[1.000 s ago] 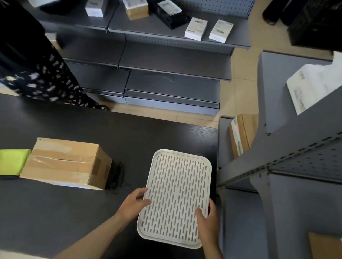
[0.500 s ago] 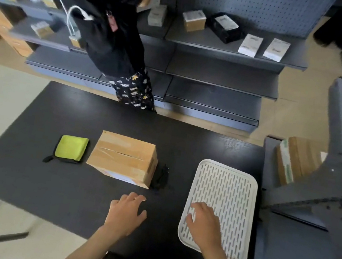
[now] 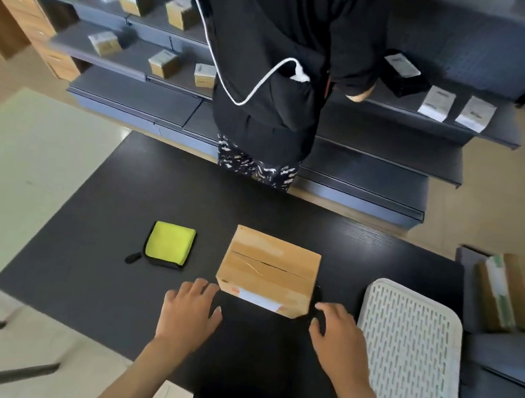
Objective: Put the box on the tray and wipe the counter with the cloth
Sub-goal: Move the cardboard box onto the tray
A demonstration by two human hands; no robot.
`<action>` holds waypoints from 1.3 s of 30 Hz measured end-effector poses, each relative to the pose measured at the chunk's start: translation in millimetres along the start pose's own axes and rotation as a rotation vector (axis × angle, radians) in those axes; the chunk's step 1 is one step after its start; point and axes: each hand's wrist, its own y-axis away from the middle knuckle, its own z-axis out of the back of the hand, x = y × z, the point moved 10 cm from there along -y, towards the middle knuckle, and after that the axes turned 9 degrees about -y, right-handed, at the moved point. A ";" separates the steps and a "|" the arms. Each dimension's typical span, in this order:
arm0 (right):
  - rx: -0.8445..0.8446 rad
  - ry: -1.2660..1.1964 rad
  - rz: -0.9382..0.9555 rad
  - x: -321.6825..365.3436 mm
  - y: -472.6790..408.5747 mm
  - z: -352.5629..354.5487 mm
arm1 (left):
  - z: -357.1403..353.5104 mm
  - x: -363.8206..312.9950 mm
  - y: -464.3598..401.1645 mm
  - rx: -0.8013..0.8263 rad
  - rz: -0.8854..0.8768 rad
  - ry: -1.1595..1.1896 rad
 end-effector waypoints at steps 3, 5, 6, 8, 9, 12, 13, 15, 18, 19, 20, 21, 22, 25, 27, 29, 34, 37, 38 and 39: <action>-0.037 0.005 -0.015 19.4 -7.6 5.5 | 13.7 21.4 -15.4 -0.060 -0.008 0.032; -0.067 0.010 -0.014 31.1 -12.8 9.3 | 23.3 28.2 -29.7 -0.088 -0.026 0.050; -0.073 0.015 -0.019 35.5 -15.8 10.7 | 28.9 28.9 -37.4 -0.100 -0.038 0.049; -0.066 0.013 -0.027 42.2 -21.4 12.1 | 39.9 26.3 -51.4 -0.114 -0.066 0.038; -0.058 -0.001 -0.030 43.7 -24.3 11.5 | 45.1 23.4 -57.1 -0.115 -0.081 0.037; -0.018 -0.178 -0.133 40.6 -30.5 8.0 | 50.5 14.6 -72.3 -0.076 -0.113 0.128; -0.016 -0.276 -0.191 38.1 -31.5 7.5 | 49.7 12.0 -76.0 -0.043 -0.112 0.185; -0.028 -0.488 -0.306 31.6 -31.2 2.5 | 43.6 7.7 -81.9 0.028 -0.104 0.300; -0.063 -0.763 -0.457 21.9 -24.9 -10.3 | 22.0 4.7 -83.7 0.168 -0.051 0.544; -0.073 -0.822 -0.491 19.4 -21.5 -14.9 | 15.8 3.2 -82.3 0.213 -0.023 0.662; -0.079 -0.860 -0.519 17.0 -17.8 -19.4 | 9.2 0.8 -80.3 0.246 0.003 0.777; -0.086 -0.899 -0.530 16.5 -14.7 -22.7 | 5.7 -1.4 -77.4 0.264 0.028 0.863; -0.086 -0.942 -0.539 18.0 -11.5 -24.6 | 3.0 -2.3 -76.4 0.259 0.051 0.926; -0.055 -1.020 -0.545 23.4 -5.8 -28.5 | 1.1 1.7 -73.8 0.210 0.123 0.992; -0.040 -1.036 -0.544 26.5 -4.6 -28.4 | 3.4 5.1 -73.7 0.182 0.152 1.022; -0.041 -1.068 -0.528 34.6 -4.6 -23.6 | 10.5 9.6 -74.7 0.150 0.176 1.043; -0.056 -1.154 -0.486 52.2 -10.9 -2.0 | 39.5 15.4 -83.9 0.047 0.164 1.054; -0.075 -1.186 -0.456 49.4 -17.0 17.3 | 63.6 6.9 -88.5 -0.001 0.147 1.050; -0.084 -1.190 -0.452 45.9 -18.7 24.3 | 70.3 1.6 -90.0 -0.015 0.136 1.048; -0.097 -1.187 -0.451 41.3 -19.8 32.0 | 76.4 -5.2 -91.0 -0.022 0.123 1.049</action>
